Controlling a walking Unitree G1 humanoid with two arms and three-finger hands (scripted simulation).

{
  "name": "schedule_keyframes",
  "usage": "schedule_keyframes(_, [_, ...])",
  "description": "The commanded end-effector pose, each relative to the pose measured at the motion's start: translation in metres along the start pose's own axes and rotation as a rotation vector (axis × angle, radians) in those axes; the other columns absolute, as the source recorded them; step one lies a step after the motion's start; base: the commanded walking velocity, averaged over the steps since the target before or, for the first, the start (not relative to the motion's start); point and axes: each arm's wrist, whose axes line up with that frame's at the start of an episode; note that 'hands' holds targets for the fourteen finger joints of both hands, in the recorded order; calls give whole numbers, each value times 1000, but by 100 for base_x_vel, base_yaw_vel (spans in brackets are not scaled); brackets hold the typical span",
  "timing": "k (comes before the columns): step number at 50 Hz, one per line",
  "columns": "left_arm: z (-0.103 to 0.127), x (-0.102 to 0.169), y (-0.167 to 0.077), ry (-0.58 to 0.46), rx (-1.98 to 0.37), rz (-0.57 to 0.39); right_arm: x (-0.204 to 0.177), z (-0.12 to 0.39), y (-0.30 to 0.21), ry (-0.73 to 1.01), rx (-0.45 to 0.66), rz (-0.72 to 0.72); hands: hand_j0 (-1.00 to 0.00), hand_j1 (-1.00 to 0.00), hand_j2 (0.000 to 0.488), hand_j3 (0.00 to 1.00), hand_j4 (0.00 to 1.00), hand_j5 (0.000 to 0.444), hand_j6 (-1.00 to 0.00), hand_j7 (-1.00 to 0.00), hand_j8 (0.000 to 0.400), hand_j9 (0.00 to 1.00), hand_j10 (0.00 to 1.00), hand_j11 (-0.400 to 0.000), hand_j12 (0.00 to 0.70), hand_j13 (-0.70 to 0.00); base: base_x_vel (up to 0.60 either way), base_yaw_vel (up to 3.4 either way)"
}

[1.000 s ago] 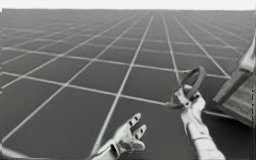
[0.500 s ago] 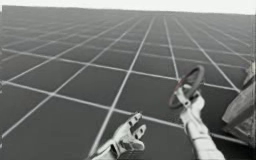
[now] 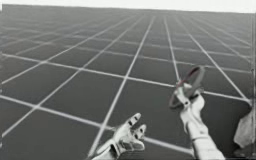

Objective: Pick up and drop off the object

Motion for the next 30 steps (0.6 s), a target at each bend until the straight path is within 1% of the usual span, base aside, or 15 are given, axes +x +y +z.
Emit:
schedule_keyframes(1, [2,0,-6,-3,23,-6,-1,10,0,-33,31,15,0,0,0,1000,1000,0,0,0,0,1000,1000,-400,0,-700,57,5])
schedule_keyframes(30, [2,0,-6,-3,23,-6,-1,10,0,-33,31,15,0,0,0,1000,1000,0,0,0,0,1000,1000,-400,0,-700,57,6])
